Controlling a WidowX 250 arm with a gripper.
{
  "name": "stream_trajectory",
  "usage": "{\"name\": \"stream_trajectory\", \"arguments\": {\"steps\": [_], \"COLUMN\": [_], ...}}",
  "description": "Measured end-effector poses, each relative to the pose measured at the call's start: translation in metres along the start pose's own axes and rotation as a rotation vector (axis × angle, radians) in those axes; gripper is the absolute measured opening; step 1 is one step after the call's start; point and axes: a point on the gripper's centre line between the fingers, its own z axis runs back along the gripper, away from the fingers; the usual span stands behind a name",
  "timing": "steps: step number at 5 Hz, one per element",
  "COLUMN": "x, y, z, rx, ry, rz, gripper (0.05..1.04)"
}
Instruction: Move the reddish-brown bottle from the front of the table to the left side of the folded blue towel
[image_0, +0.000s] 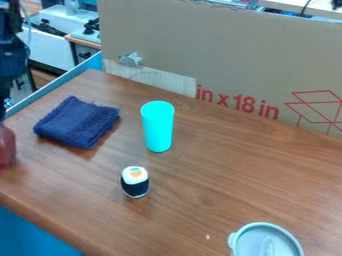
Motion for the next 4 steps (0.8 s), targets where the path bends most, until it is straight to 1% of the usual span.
{"name": "stream_trajectory", "arguments": {"steps": [1,2,3,4], "x": [0.003,0.002,0.000,-0.005], "y": [0.003,0.001,-0.005,-0.007], "z": [0.000,-0.001,-0.003,0.013], "rx": [0.019,0.018,0.011,0.026], "ry": [-0.016,-0.010,-0.033,-0.074], "rz": [-0.011,-0.002,0.024,0.056], "gripper": [0.350,0.394,0.700,0.971]}}
